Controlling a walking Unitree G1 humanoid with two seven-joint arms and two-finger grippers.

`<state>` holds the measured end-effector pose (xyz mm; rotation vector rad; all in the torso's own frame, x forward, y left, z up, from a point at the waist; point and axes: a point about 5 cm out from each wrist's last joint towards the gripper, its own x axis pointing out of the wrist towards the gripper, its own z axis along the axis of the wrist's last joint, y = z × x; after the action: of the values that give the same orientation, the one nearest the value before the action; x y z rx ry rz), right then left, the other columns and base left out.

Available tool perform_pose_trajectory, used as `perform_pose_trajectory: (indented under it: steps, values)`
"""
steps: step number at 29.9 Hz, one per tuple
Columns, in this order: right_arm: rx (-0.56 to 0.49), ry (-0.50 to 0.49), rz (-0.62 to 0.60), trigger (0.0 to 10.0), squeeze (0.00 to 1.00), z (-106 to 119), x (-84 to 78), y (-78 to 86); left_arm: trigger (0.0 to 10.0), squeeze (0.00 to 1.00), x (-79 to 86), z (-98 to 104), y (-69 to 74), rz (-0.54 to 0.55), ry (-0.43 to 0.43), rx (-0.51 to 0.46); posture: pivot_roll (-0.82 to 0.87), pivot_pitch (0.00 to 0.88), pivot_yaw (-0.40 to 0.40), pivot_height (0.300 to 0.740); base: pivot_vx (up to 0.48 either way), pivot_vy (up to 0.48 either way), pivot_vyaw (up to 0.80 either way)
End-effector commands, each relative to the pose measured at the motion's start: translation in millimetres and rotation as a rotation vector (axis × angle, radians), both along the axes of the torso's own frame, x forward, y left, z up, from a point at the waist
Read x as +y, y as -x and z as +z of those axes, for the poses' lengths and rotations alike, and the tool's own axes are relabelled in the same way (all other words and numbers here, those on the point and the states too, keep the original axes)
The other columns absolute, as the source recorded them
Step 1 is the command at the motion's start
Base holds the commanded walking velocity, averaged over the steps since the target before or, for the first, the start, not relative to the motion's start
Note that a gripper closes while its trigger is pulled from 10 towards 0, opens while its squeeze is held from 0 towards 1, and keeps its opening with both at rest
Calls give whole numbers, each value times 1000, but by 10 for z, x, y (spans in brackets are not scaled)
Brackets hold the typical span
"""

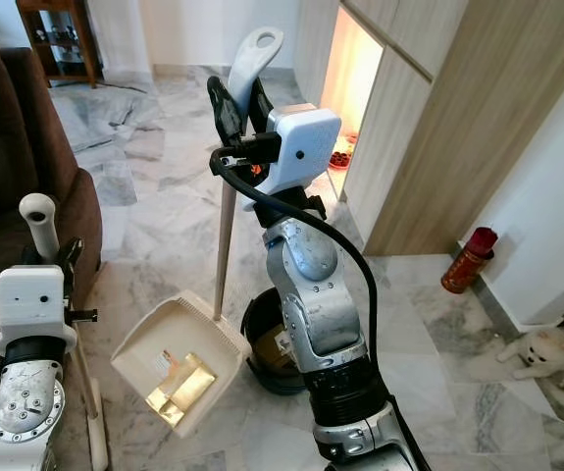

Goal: Sweep floor

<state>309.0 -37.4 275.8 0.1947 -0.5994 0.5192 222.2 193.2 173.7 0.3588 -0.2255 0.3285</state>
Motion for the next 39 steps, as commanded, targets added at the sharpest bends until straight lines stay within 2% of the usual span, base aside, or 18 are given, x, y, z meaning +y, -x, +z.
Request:
perform_pose_trajectory:
  steps: [1, 13, 27, 39]
  values:
    - [-68, -37, 12, 10000, 0, 158, 1, 57, 10000, 0, 2, 103, 9, 10, -33, -47, 103, 44, -65, 740, 0, 0, 0]
    - [-59, -24, 11, 10000, 0, 136, 1, 46, 10000, 0, -1, 98, 11, 13, -35, -46, 102, 48, -66, 740, 0, 0, 0]
    - [-55, -11, 10, 10000, 0, 126, -1, 32, 10000, 0, -3, 98, -5, 19, -37, -51, 102, 47, -71, 740, 0, -276, 0]
    - [-57, -10, 16, 10000, 0, 130, -3, 34, 10000, 0, -2, 95, -3, 25, -22, -60, 101, 44, -77, 740, 0, 0, 0]
